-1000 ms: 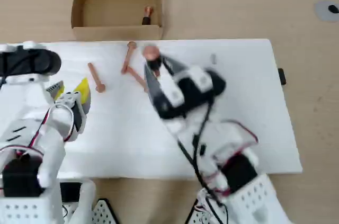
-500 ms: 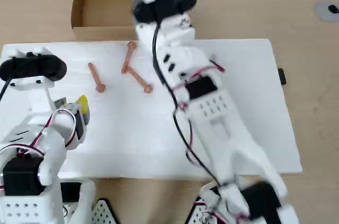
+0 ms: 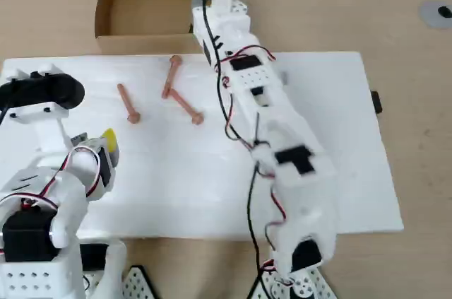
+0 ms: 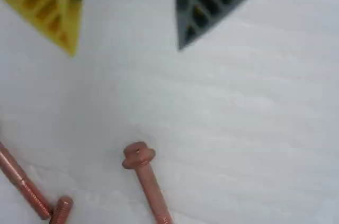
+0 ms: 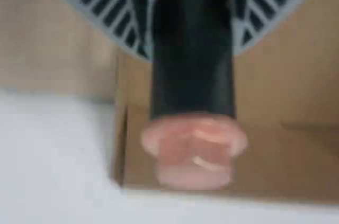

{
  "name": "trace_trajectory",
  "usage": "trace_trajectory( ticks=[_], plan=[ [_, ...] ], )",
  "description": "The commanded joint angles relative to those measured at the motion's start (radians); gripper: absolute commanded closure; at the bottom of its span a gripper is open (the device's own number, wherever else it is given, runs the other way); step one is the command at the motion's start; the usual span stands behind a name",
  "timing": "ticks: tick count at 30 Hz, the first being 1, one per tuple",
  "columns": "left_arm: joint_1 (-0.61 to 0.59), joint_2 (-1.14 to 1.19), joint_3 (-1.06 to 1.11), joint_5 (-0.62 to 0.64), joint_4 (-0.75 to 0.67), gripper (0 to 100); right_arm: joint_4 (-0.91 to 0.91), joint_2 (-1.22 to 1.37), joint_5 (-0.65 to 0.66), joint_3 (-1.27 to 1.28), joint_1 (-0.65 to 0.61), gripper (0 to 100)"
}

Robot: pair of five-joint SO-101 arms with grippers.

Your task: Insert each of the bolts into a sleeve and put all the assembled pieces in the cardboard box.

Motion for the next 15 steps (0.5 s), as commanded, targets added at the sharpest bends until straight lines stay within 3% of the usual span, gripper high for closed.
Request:
trace_trajectory(
  ticks=[1, 6, 15],
  plan=[
    [-0.014, 0.005, -0.015, 0.009, 0.005, 86, -0.031, 0.137, -0.006, -0.239, 0.030, 98.4],
    [-0.008, 0.005, 0.037, 0.005, -0.002, 86, 0.028, 0.344, -0.006, -0.473, 0.038, 88.1],
    [-0.011, 0.005, 0.041, 0.003, -0.005, 86, 0.423, 0.524, -0.011, -0.817, 0.038, 70.9]
  ],
)
